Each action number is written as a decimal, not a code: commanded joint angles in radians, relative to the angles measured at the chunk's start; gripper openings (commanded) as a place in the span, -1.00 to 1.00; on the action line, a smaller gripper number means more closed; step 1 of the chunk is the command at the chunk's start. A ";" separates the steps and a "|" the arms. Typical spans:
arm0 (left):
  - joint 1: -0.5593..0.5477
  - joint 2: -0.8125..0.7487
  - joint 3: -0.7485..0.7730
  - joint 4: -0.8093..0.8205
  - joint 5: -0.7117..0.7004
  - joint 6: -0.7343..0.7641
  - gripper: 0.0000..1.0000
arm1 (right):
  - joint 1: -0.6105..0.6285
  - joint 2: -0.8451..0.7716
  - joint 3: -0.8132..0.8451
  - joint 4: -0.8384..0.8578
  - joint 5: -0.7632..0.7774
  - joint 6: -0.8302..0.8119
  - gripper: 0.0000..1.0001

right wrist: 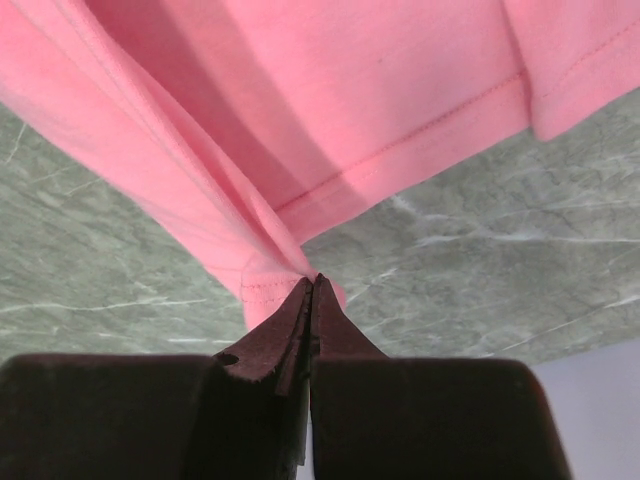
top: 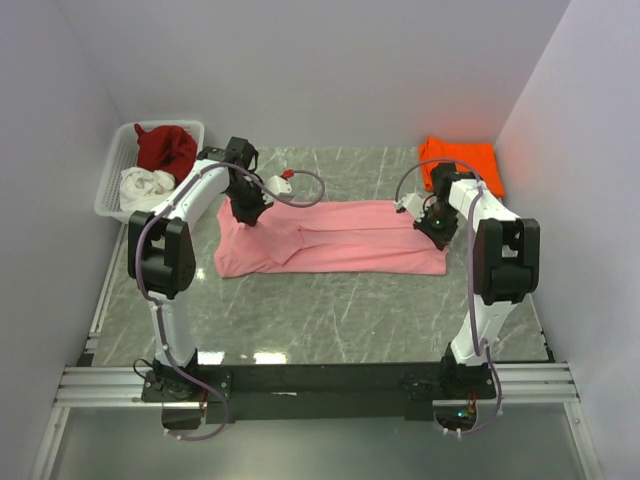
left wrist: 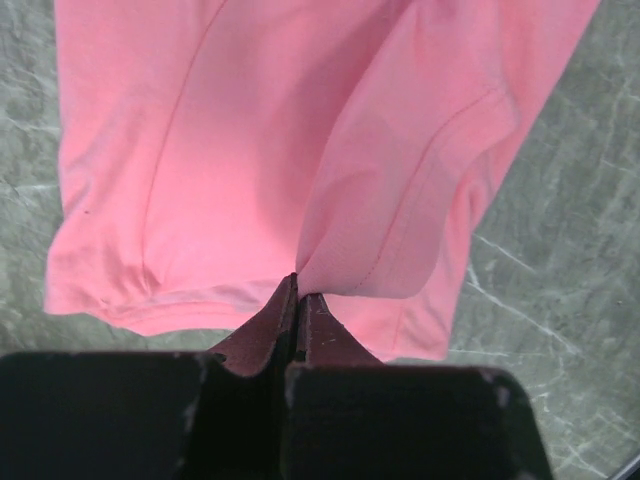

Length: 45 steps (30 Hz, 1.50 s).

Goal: Fold and stack the t-shirts
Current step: Fold the tshirt

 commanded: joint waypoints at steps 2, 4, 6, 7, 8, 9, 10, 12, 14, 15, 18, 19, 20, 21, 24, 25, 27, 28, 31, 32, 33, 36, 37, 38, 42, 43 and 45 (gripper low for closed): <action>0.003 0.018 0.076 -0.046 -0.004 0.059 -0.98 | -0.007 0.021 0.052 -0.017 -0.002 -0.006 -1.00; 0.003 0.024 0.084 -0.051 -0.007 0.065 -0.99 | -0.008 0.027 0.056 -0.012 -0.002 -0.006 -1.00; 0.003 0.037 0.105 -0.066 -0.012 0.078 -0.99 | -0.007 0.032 0.067 -0.010 -0.002 -0.005 -1.00; 0.004 0.040 0.111 -0.068 -0.016 0.079 -0.99 | -0.007 0.035 0.072 -0.010 -0.002 -0.005 -1.00; 0.003 0.044 0.121 -0.071 -0.017 0.082 -0.99 | -0.008 0.043 0.082 -0.010 -0.002 -0.005 -1.00; 0.003 0.049 0.125 -0.071 -0.015 0.084 -0.99 | -0.008 0.046 0.088 -0.010 -0.001 -0.005 -1.00; 0.003 0.054 0.130 -0.074 -0.015 0.085 -0.99 | -0.007 0.050 0.095 -0.010 0.002 -0.002 -1.00; 0.008 0.060 0.147 -0.083 -0.012 0.090 -0.99 | -0.008 0.061 0.113 -0.010 0.007 -0.002 -1.00; 0.014 0.063 0.147 -0.083 -0.010 0.092 -0.99 | -0.008 0.069 0.130 -0.009 0.011 -0.005 -1.00; 0.020 0.063 0.144 -0.075 -0.013 0.093 -0.99 | -0.008 0.072 0.135 -0.009 0.013 -0.008 -1.00; 0.026 0.064 0.137 -0.057 -0.015 0.095 -0.99 | -0.008 0.092 0.158 -0.015 0.017 -0.005 -1.00; 0.028 0.070 0.142 -0.054 -0.013 0.095 -0.99 | -0.008 0.096 0.164 -0.010 0.021 -0.003 -1.00; 0.028 0.074 0.147 -0.051 -0.015 0.093 -0.99 | -0.008 0.104 0.167 -0.010 0.024 -0.003 -1.00; 0.028 0.083 0.151 -0.049 -0.013 0.092 -0.99 | -0.008 0.109 0.170 -0.010 0.025 -0.003 -1.00; 0.028 0.100 0.168 -0.052 -0.015 0.093 -0.99 | -0.007 0.118 0.173 -0.003 0.030 0.000 -1.00; 0.028 0.107 0.177 -0.054 -0.015 0.101 -0.99 | -0.008 0.119 0.173 -0.001 0.030 0.000 -1.00; 0.028 0.116 0.177 -0.048 -0.020 0.104 -0.99 | -0.007 0.119 0.171 0.002 0.031 0.006 -1.00; 0.028 0.121 0.183 -0.048 -0.020 0.107 -0.99 | -0.008 0.121 0.167 0.008 0.031 0.007 -1.00; 0.028 0.138 0.203 -0.045 -0.026 0.111 -0.99 | -0.008 0.116 0.158 0.028 0.033 0.020 -1.00; 0.028 0.144 0.208 -0.037 -0.026 0.110 -0.98 | -0.008 0.115 0.158 0.036 0.033 0.024 -1.00; 0.028 0.149 0.216 -0.032 -0.032 0.105 -0.95 | -0.007 0.113 0.158 0.042 0.034 0.030 -1.00; 0.043 0.159 0.229 0.009 -0.027 0.058 -0.57 | -0.007 0.109 0.159 0.059 0.034 0.064 -0.82; 0.049 0.159 0.246 0.014 -0.017 0.014 -0.49 | -0.008 0.104 0.162 0.057 0.037 0.078 -0.69; 0.066 0.156 0.259 0.011 -0.004 -0.011 -0.33 | -0.032 0.100 0.168 0.046 0.033 0.104 -0.47; 0.119 0.076 0.207 -0.039 0.095 -0.138 -0.10 | -0.089 0.063 0.208 -0.036 -0.035 0.204 -0.05; 0.145 0.051 0.170 -0.031 0.130 -0.201 -0.09 | -0.102 0.052 0.226 -0.079 -0.054 0.249 -0.04; 0.172 -0.021 0.055 -0.016 0.167 -0.258 -0.06 | -0.125 0.040 0.227 -0.112 -0.107 0.294 -0.04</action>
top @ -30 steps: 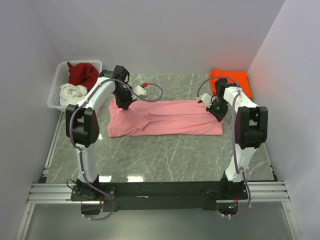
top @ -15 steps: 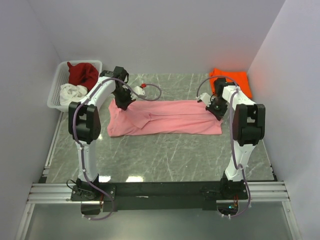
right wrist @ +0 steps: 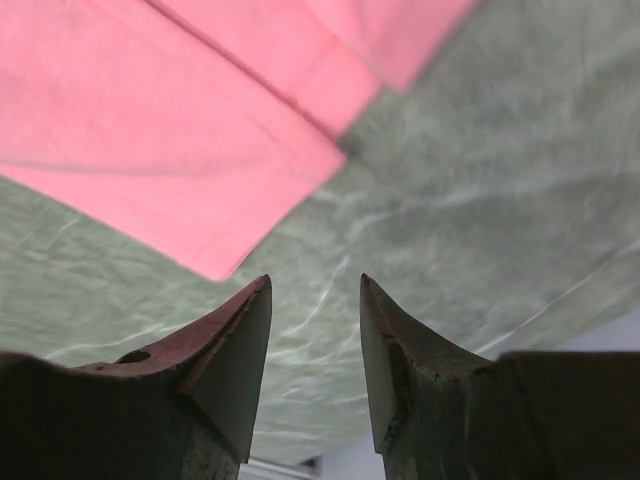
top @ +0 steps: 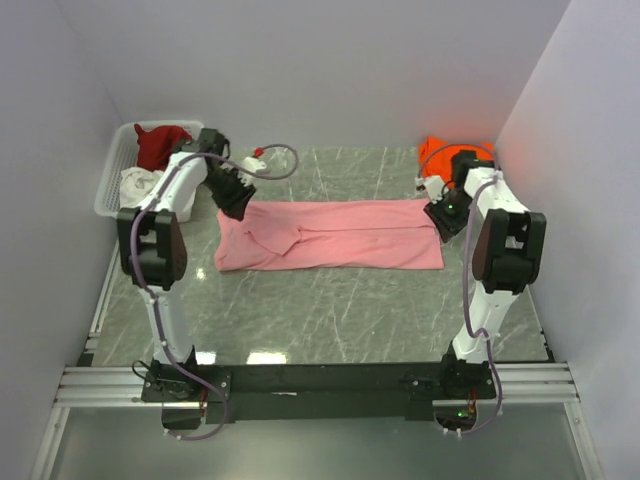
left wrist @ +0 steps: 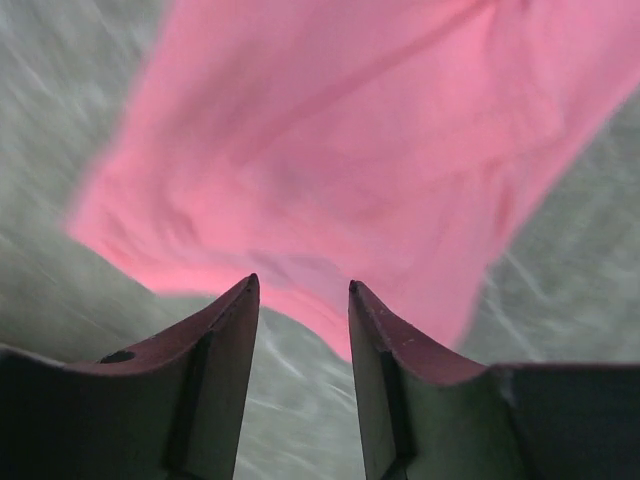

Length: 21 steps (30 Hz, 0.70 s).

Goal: Fold and stack the t-shirts
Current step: Fold the tshirt

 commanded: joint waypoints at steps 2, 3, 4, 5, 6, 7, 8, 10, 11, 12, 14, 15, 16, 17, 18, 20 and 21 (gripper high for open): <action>0.082 -0.167 -0.181 0.012 0.136 -0.222 -0.05 | -0.075 -0.092 0.028 -0.117 -0.127 0.179 -0.04; 0.094 -0.185 -0.240 0.018 0.144 -0.244 -0.05 | -0.083 -0.094 0.017 -0.125 -0.141 0.198 -0.04; 0.117 -0.189 -0.261 0.012 0.170 -0.273 -0.05 | -0.096 -0.091 -0.007 -0.142 -0.159 0.230 -0.05; 0.128 -0.192 -0.281 0.009 0.180 -0.286 -0.02 | -0.101 -0.091 -0.022 -0.145 -0.186 0.242 -0.05; 0.139 -0.190 -0.311 0.005 0.190 -0.295 0.00 | -0.106 -0.091 -0.036 -0.142 -0.193 0.256 -0.05; 0.146 -0.186 -0.324 0.000 0.197 -0.318 0.02 | -0.107 -0.087 -0.064 -0.130 -0.193 0.279 -0.06; 0.154 -0.182 -0.333 -0.006 0.202 -0.324 0.02 | -0.107 -0.084 -0.079 -0.122 -0.191 0.288 -0.06; 0.185 -0.166 -0.357 -0.015 0.211 -0.330 0.08 | -0.109 -0.066 -0.099 -0.110 -0.197 0.310 -0.05; 0.189 -0.156 -0.365 -0.021 0.222 -0.329 0.10 | -0.109 -0.061 -0.105 -0.106 -0.197 0.317 -0.06; 0.192 -0.155 -0.367 -0.026 0.227 -0.327 0.10 | -0.109 -0.052 -0.116 -0.094 -0.199 0.331 -0.06; 0.194 -0.147 -0.373 -0.030 0.237 -0.330 0.11 | -0.109 -0.041 -0.124 -0.088 -0.200 0.342 -0.05; 0.194 -0.146 -0.376 -0.035 0.243 -0.332 0.12 | -0.109 -0.031 -0.131 -0.077 -0.199 0.353 -0.04; 0.194 -0.143 -0.380 -0.038 0.246 -0.332 0.12 | -0.109 -0.026 -0.136 -0.074 -0.200 0.356 -0.03; 0.192 -0.141 -0.396 -0.035 0.248 -0.335 0.12 | -0.109 -0.018 -0.136 -0.070 -0.197 0.360 -0.03; 0.194 -0.141 -0.406 -0.035 0.250 -0.336 0.13 | -0.109 -0.006 -0.141 -0.065 -0.197 0.365 -0.03; 0.192 -0.135 -0.432 -0.032 0.247 -0.336 0.13 | -0.109 0.009 -0.138 -0.068 -0.205 0.374 -0.03; 0.192 -0.130 -0.440 -0.029 0.231 -0.342 0.13 | -0.109 0.020 -0.136 -0.068 -0.208 0.380 -0.03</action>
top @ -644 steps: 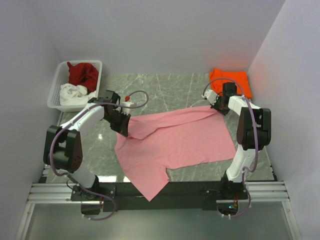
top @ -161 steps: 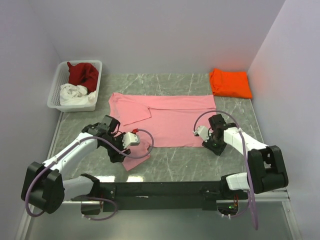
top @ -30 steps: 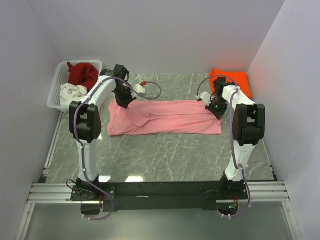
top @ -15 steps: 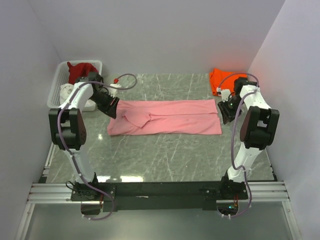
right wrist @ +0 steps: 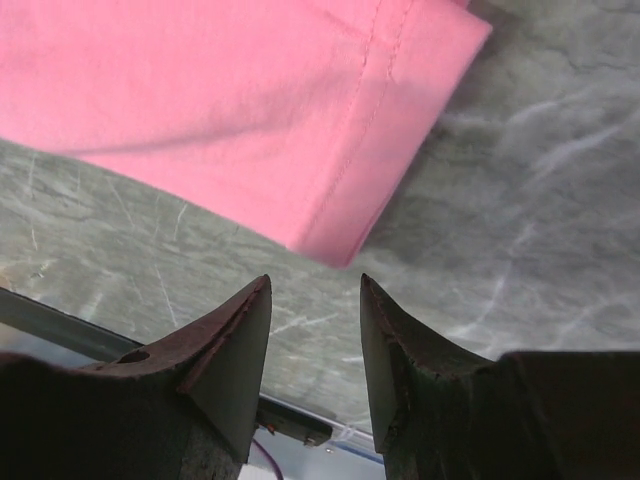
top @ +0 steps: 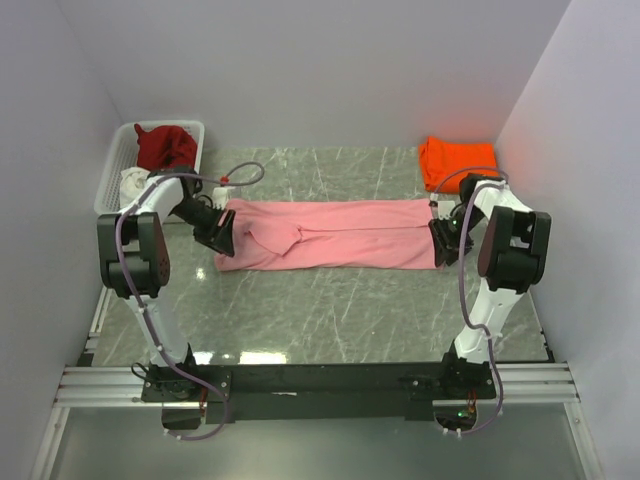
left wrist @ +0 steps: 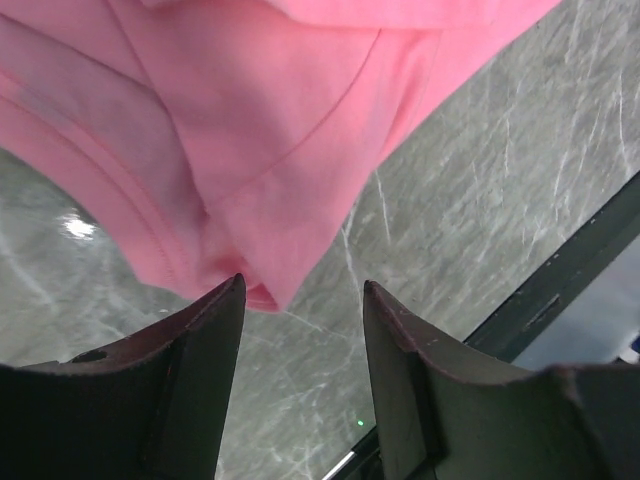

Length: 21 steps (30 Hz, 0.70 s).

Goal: Fold and stack the t-shirts
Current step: Fold the tshirt

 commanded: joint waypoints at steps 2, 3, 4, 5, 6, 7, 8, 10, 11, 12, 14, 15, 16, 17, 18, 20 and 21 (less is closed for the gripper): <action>-0.002 0.028 -0.042 -0.019 0.019 -0.017 0.21 | 0.002 0.034 -0.002 0.012 -0.024 0.042 -0.03; -0.002 0.028 -0.048 -0.010 0.002 -0.015 0.32 | 0.002 0.041 -0.002 0.015 -0.023 0.045 -0.03; -0.004 0.027 -0.054 -0.002 -0.002 -0.024 0.35 | 0.002 0.046 -0.001 0.018 -0.021 0.047 -0.04; -0.004 0.022 -0.059 0.004 -0.004 -0.024 0.37 | 0.002 0.052 0.001 0.019 -0.018 0.047 -0.05; -0.004 0.024 -0.058 0.006 -0.004 -0.029 0.36 | 0.002 0.058 0.004 0.023 -0.015 0.051 -0.06; -0.004 0.025 -0.058 0.006 -0.006 -0.032 0.33 | 0.002 0.064 0.005 0.023 -0.017 0.053 -0.07; -0.004 0.028 -0.054 0.006 -0.007 -0.033 0.30 | 0.002 0.074 0.010 0.022 -0.020 0.053 -0.09; -0.005 0.040 -0.047 -0.008 -0.015 -0.034 0.19 | 0.002 0.083 0.011 0.023 -0.020 0.056 -0.17; -0.007 0.054 -0.029 -0.017 -0.015 -0.027 0.13 | 0.002 0.086 0.013 0.023 -0.020 0.057 -0.20; -0.007 0.060 -0.019 -0.025 -0.013 -0.021 0.05 | 0.003 0.089 0.013 0.026 -0.017 0.057 -0.27; -0.007 0.077 0.007 -0.049 -0.003 -0.018 -0.09 | 0.002 0.095 0.013 0.031 -0.009 0.056 -0.35; -0.008 0.083 0.015 -0.060 0.004 -0.009 -0.13 | 0.000 0.097 0.014 0.032 -0.007 0.057 -0.45; -0.007 0.092 0.022 -0.069 0.008 -0.007 -0.21 | 0.002 0.098 0.016 0.032 -0.007 0.057 -0.53; -0.008 0.108 0.036 -0.092 0.017 -0.001 -0.26 | 0.002 0.101 0.017 0.032 -0.007 0.059 -0.60; -0.005 0.114 0.044 -0.098 0.019 0.002 -0.32 | 0.002 0.101 0.019 0.031 -0.006 0.060 -0.77; -0.004 0.114 0.064 -0.091 0.005 -0.012 -0.47 | 0.002 0.100 0.019 0.035 0.000 0.060 -0.99; 0.001 0.114 0.074 -0.089 -0.002 -0.020 -0.50 | 0.002 0.098 0.016 0.041 0.012 0.060 -1.00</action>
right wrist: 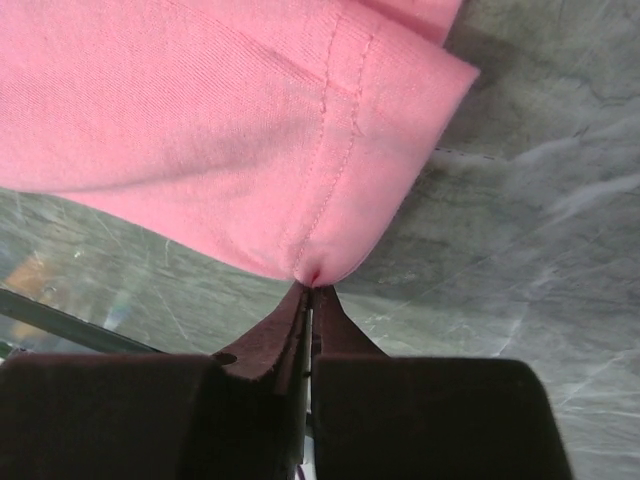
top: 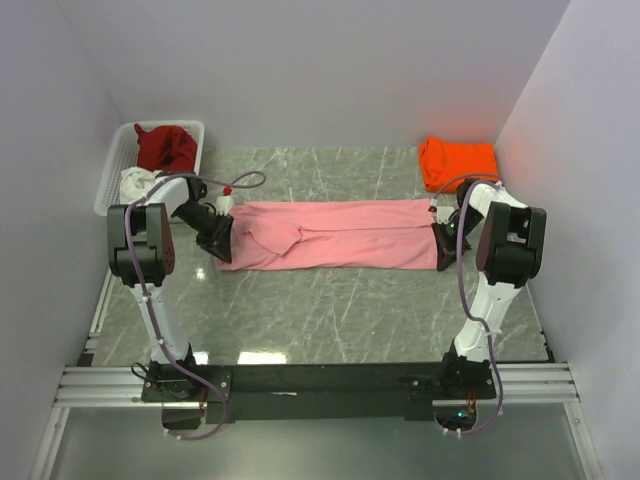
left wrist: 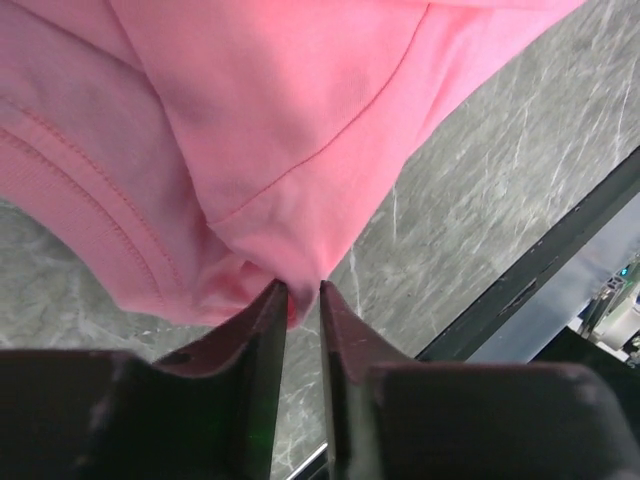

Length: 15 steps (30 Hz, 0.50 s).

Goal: Fold and stack the t-shirts
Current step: Fold the tshirt

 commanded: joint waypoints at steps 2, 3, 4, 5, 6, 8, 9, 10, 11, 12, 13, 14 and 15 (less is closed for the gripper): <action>0.005 -0.006 0.104 -0.026 -0.019 -0.013 -0.69 | 0.002 0.012 0.011 0.040 0.030 0.002 -1.00; 0.011 -0.001 0.120 -0.024 -0.047 -0.019 -0.77 | 0.002 0.007 0.008 0.044 0.040 0.003 -1.00; 0.011 0.006 0.144 -0.021 -0.064 -0.029 -0.89 | 0.002 0.006 0.006 0.049 0.056 0.002 -1.00; 0.013 0.013 0.151 -0.018 -0.079 -0.039 -0.96 | 0.002 0.003 0.005 0.058 0.066 0.008 -1.00; 0.013 0.020 0.157 -0.018 -0.105 -0.044 -0.99 | 0.002 0.001 0.005 0.061 0.072 0.011 -1.00; 0.013 0.039 0.154 -0.010 -0.127 -0.052 -0.99 | 0.002 0.001 0.009 0.064 0.086 0.017 -1.00; 0.014 0.043 0.149 0.008 -0.145 -0.056 -0.99 | 0.002 0.000 0.009 0.067 0.089 0.020 -1.00; 0.014 0.052 0.134 0.017 -0.156 -0.064 -0.99 | 0.002 -0.003 0.008 0.070 0.096 0.020 -1.00; 0.013 0.059 0.128 0.023 -0.163 -0.073 -0.99 | 0.002 -0.003 0.008 0.069 0.098 0.022 -1.00; 0.013 0.065 0.120 0.034 -0.174 -0.075 -0.99 | 0.002 -0.003 0.008 0.070 0.100 0.022 -1.00; 0.014 0.066 0.097 0.043 -0.183 -0.078 -0.99 | 0.002 -0.009 0.006 0.070 0.101 0.023 -1.00; 0.013 0.065 0.083 0.053 -0.190 -0.079 -0.99 | 0.002 -0.011 0.006 0.073 0.107 0.023 -1.00; 0.013 0.059 0.054 0.065 -0.197 -0.081 -0.99 | 0.002 -0.014 0.006 0.073 0.107 0.023 -1.00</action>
